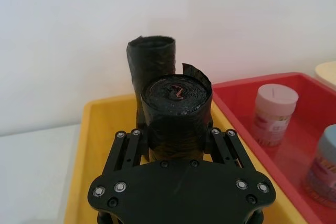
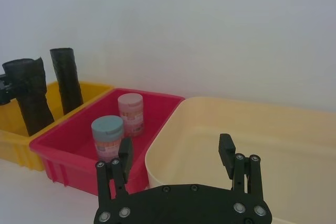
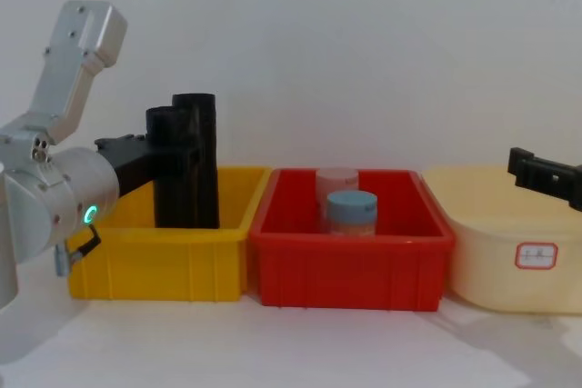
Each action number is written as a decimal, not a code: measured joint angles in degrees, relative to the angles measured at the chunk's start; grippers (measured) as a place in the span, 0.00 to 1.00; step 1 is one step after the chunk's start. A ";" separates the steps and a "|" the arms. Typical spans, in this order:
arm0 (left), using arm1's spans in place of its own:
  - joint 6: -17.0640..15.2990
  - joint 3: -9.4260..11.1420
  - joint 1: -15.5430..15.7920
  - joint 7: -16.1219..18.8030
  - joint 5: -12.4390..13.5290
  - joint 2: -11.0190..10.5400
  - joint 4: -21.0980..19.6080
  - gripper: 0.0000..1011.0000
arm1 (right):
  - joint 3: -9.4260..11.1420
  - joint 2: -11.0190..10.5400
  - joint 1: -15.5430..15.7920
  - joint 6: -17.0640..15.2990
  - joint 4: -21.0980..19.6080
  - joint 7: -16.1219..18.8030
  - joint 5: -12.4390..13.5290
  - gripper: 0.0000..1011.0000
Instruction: Pick up the garbage bag with the one hand and transfer it to the other hand.
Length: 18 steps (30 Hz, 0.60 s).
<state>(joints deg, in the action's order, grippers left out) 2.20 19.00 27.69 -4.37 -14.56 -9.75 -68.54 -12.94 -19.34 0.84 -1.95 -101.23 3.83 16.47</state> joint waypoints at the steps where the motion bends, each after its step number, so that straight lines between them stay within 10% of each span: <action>1: 0.00 0.00 0.00 0.00 0.00 0.00 0.00 0.53 | 0.00 0.00 0.00 0.00 0.00 0.00 0.00 0.99; 18: 0.10 0.99 -0.74 -6.22 -1.22 -0.28 -7.64 0.46 | 0.00 0.00 0.00 0.00 0.00 0.00 0.00 0.99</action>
<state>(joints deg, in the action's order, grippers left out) 2.30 19.99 26.95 -10.59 -15.78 -10.04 -76.18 -12.94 -19.34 0.84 -1.95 -101.23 3.83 16.46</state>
